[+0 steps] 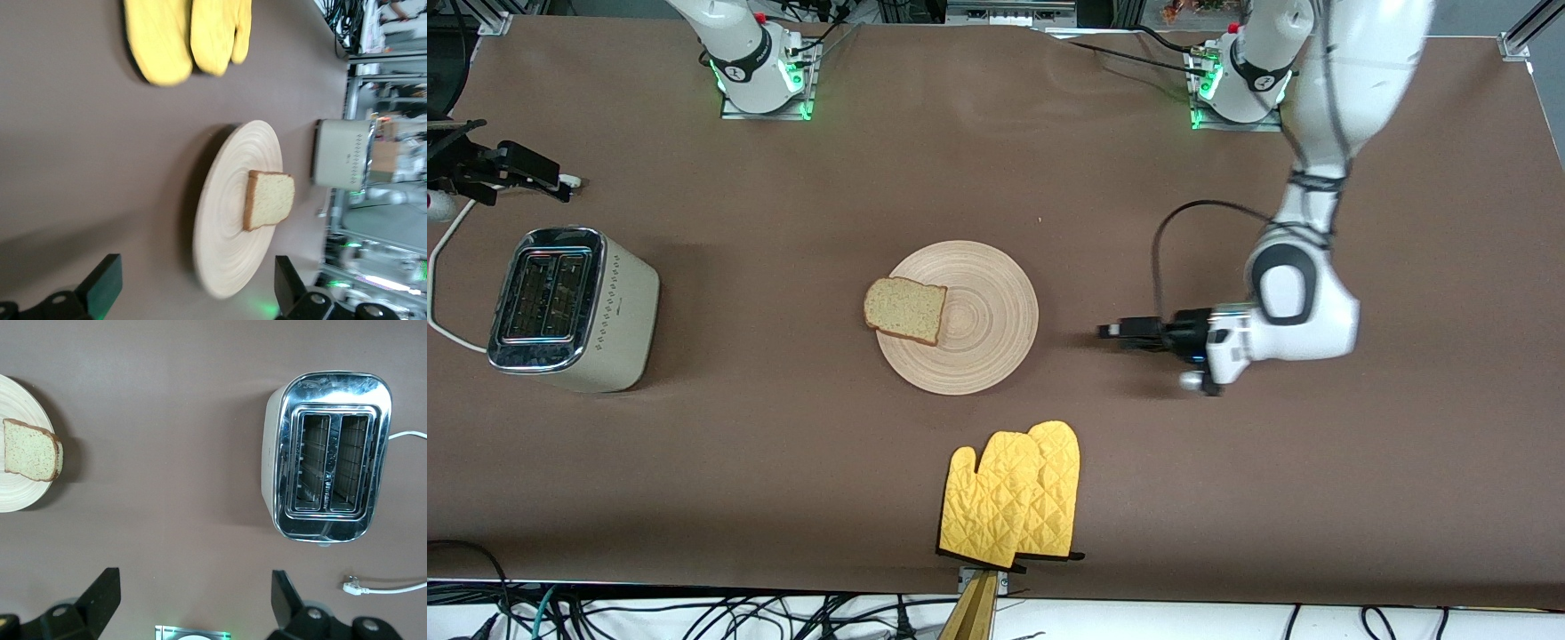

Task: Move plate and put bread in toaster
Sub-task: 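Release the plate and withdraw the left gripper toward its base, then reach the right gripper to the bread slice and grasp it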

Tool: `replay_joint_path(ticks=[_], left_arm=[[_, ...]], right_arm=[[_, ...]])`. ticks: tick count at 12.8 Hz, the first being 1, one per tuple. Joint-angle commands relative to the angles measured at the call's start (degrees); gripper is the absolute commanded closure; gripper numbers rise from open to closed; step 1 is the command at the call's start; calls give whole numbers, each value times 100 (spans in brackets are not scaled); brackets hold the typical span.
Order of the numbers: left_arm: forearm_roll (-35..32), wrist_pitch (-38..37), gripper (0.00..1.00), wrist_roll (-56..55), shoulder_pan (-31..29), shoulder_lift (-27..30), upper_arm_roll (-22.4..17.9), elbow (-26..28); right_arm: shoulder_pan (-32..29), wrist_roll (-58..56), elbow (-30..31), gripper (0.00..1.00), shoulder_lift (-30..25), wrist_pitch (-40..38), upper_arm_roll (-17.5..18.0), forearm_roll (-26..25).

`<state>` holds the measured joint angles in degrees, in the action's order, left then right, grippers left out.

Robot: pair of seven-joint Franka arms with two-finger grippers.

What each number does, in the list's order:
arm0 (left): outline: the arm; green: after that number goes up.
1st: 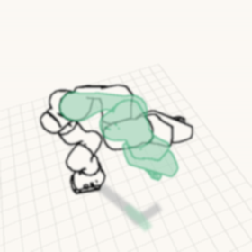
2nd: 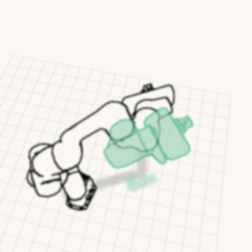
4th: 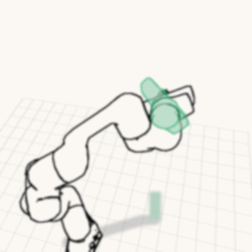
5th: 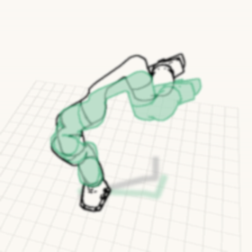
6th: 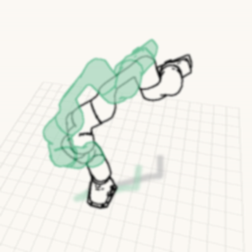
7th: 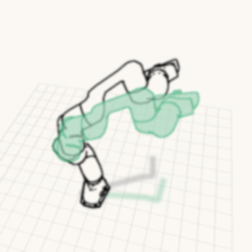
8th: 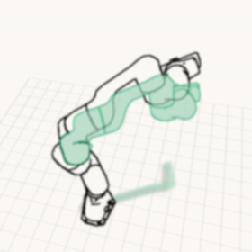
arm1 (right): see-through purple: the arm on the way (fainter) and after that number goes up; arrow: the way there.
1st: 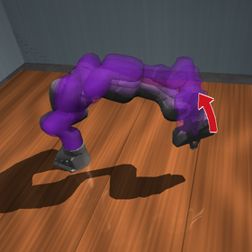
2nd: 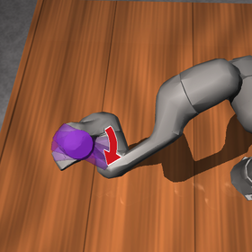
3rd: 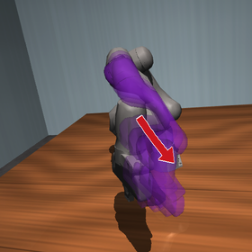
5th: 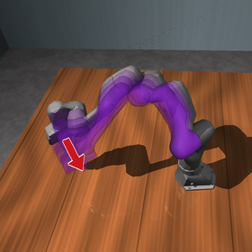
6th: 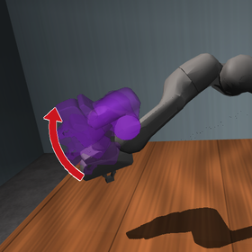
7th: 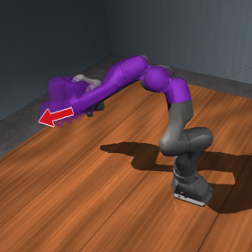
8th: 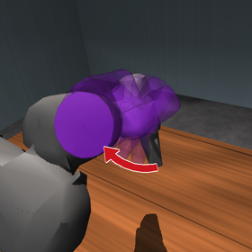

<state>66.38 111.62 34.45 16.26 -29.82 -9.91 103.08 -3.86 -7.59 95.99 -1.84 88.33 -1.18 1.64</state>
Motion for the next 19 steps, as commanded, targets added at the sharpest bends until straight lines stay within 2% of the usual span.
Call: replay_joint_path(ticks=[1, 2, 3, 4, 6, 8, 9, 11, 13, 15, 17, 19], left_arm=[[-2287, 105, 0, -70, -420, 1571, 68, 494], [-2870, 114, 0, -70, -727, 1941, 68, 494], [-3015, 132, 0, -79, -1008, 2249, 25, 468], [-3017, 367, 0, -61, -1194, 2513, -210, 476], [-3174, 449, 0, -70, -1335, 2952, -440, 537], [-4040, 160, 0, -114, -1415, 3314, -441, 485], [-4515, 28, 0, -366, -1415, 3525, -424, 468], [-5298, -656, 0, -1113, -1389, 3755, -232, 275], [-5871, -1088, 0, -1744, -1407, 3755, 277, 47], [-6259, -1378, 0, -3018, -1398, 3747, 708, -112], [-6496, -1808, 0, -3776, -1398, 3755, 842, -252], [-6593, -2205, 0, -3893, -1415, 3764, 816, -384]], right_arm=[[-45, -93, -160, 0, 61, -149, 30, 99], [-27, -32, -151, 0, 61, -167, 56, 91], [8, -23, -142, 0, 87, -210, 91, 82], [104, -14, -142, 0, 296, -220, 109, 73], [306, 21, -81, 0, 630, -185, 109, 152], [700, 134, -90, 0, 1244, 69, 135, 590], [981, 405, -37, 0, 1534, 384, 135, 626], [1578, 1763, 68, 0, 2027, 1191, 144, 644], [2220, 2960, 86, 0, 2406, 1772, 144, 688], [2345, 3255, 313, 0, 2583, 2300, 153, 1632], [2363, 3212, 848, 0, 2548, 3090, 301, 1804], [2363, 3177, 1315, 0, 2592, 3872, 346, 1831]])
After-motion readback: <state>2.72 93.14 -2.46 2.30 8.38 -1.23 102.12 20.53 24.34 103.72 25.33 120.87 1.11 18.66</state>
